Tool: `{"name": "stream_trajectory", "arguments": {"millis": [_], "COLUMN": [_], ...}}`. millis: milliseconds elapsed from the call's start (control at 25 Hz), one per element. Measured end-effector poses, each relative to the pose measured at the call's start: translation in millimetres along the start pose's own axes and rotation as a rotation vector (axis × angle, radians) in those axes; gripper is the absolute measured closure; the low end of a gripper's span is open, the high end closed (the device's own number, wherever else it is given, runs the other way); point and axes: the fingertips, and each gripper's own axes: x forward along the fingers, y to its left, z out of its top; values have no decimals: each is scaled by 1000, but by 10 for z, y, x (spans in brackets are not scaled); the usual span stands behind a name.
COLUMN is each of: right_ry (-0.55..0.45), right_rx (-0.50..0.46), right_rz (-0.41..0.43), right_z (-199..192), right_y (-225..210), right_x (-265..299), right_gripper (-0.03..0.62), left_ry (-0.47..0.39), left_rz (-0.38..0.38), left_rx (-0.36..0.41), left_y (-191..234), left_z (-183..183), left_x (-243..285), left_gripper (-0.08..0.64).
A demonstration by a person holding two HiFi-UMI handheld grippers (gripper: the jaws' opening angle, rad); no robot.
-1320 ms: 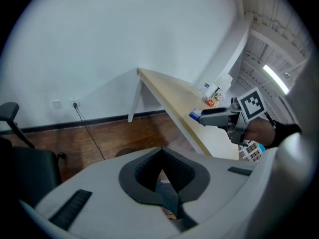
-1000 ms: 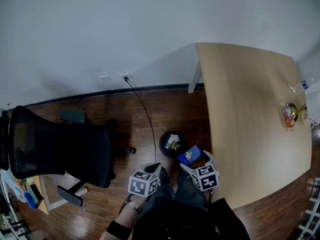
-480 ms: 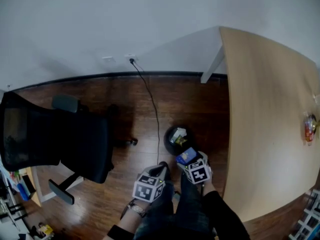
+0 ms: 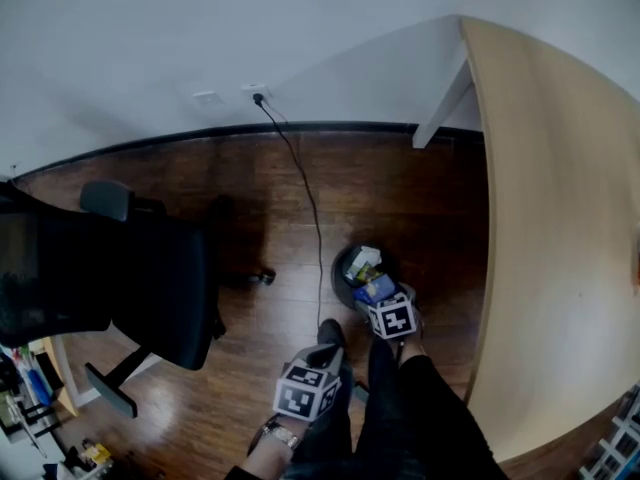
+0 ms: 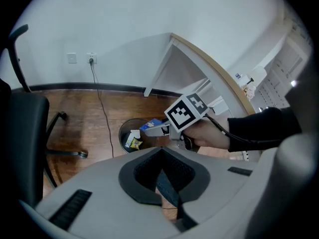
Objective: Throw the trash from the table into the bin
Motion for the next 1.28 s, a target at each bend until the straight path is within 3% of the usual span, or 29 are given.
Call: {"name": "stream_trajectory", "arguments": {"millis": [240, 480, 760, 960, 1120, 1280], "right_ry": [-7, -94, -126, -187, -254, -310], "right_rx": [23, 49, 66, 57, 61, 53], "right_rz": [17, 16, 40, 68, 111, 98], "right_z": [-22, 50, 75, 166, 198, 197], "right_y": [30, 35, 136, 453, 818, 1027], "right_x": [93, -104, -315, -869, -1541, -2203], "right_gripper": [87, 87, 87, 87, 89, 90], "left_ry": [19, -4, -21, -43, -65, -71], "left_rz": [-9, -10, -11, -4, -35, -74], "left_rx": [1, 0, 17, 52, 114, 201], "left_y": [-56, -77, -70, -102, -242, -431], "left_z": [-103, -52, 57, 148, 242, 312], "left_x": [81, 28, -54, -326, -694, -1063], "left_gripper": [554, 554, 554, 554, 554, 557]}}
